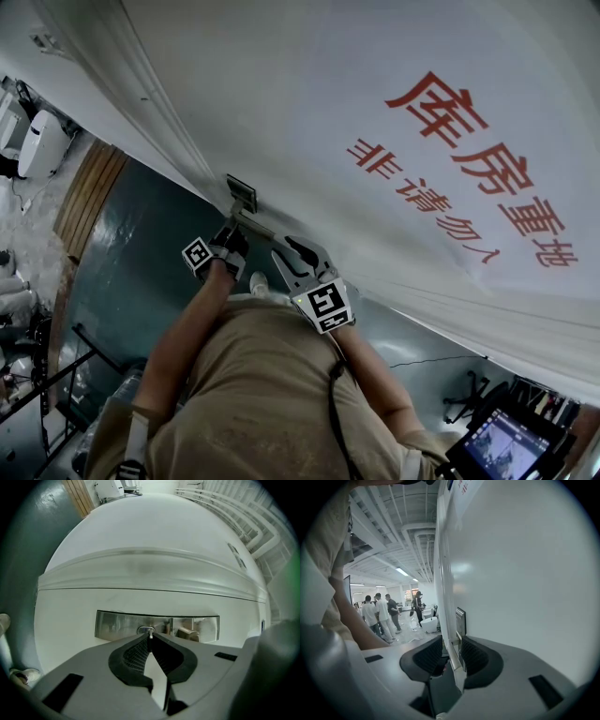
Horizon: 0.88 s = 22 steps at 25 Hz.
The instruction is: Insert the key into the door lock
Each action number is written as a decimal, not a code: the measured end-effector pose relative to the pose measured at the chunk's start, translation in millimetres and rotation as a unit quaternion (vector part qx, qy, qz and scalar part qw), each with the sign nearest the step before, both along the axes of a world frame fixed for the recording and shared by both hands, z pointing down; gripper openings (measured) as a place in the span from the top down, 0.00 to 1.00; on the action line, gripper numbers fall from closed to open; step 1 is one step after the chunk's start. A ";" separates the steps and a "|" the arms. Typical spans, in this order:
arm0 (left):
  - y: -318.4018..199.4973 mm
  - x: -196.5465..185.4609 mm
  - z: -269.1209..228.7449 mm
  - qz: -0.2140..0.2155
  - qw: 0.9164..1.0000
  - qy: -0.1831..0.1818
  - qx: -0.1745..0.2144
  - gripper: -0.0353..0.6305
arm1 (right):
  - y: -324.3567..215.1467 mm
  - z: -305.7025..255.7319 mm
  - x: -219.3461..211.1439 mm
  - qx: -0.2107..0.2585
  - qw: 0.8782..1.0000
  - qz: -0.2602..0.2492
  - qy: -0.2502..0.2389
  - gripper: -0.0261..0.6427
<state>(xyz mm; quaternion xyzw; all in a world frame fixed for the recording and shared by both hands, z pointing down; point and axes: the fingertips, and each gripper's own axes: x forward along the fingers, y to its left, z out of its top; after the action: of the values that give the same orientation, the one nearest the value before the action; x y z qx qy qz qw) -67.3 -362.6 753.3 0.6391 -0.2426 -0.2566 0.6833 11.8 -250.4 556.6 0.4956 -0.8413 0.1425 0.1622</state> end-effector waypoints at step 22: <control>-3.0 1.5 2.7 0.006 1.000 -0.027 0.004 0.90 | 9.7 -0.5 5.0 0.001 1.000 0.003 -0.002 0.76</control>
<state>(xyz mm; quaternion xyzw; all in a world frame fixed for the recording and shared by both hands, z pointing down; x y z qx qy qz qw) -65.8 -365.6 756.0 0.6500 -0.2561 -0.2363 0.6754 16.9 -240.7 556.1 0.4982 -0.8401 0.1432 0.1597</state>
